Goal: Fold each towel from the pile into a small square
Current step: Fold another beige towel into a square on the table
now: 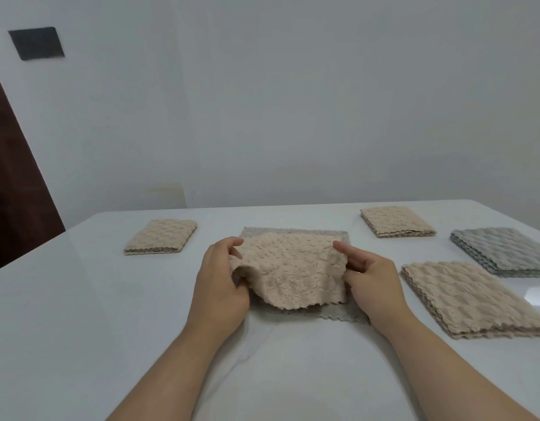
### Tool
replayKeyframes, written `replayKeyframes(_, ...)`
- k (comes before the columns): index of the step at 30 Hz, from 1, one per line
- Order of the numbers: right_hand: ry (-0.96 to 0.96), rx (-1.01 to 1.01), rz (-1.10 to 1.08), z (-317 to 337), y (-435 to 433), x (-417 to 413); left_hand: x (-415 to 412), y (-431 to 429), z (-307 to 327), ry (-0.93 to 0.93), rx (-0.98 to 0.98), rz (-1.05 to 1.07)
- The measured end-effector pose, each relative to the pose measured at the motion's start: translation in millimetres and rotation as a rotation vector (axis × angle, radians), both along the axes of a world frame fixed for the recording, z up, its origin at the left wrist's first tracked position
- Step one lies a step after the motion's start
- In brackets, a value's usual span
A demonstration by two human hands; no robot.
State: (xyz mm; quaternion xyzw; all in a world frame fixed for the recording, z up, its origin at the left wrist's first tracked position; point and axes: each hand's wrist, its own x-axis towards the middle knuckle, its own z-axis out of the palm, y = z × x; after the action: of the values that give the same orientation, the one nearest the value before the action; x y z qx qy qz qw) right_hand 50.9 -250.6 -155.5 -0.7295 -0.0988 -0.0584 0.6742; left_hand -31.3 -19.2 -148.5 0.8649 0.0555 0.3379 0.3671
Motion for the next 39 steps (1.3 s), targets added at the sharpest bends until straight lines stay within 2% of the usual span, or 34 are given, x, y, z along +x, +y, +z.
replayKeyframes(9, -0.100, 0.031, -0.066, 1, 1, 1, 3, 8, -6, -0.035, 0.120, 0.079)
replayKeyframes(13, -0.135, -0.093, -0.101, -2, 1, 3, 6, 9, -6, -0.044, 0.211, 0.210)
replayKeyframes(16, -0.182, -0.215, -0.146, -2, 2, 7, 9, 9, -7, -0.031, 0.207, 0.215)
replayKeyframes(22, -0.209, -0.202, -0.157, 2, 1, 2, -2, -1, 0, -0.016, -0.068, -0.037)
replayKeyframes(25, -0.219, -0.165, -0.175, 7, -1, -3, -5, -6, 3, -0.053, -0.060, -0.068)
replayKeyframes(28, -0.208, -0.124, -0.165, 12, -1, -8, -8, -9, 6, -0.057, -0.140, -0.107)
replayKeyframes(36, -0.134, -0.047, -0.157, 8, 3, -2, -8, -5, 9, 0.115, -0.310, -0.172)
replayKeyframes(39, -0.097, -0.083, -0.177, 5, 2, 2, -7, -2, 7, 0.147, -0.353, -0.134)
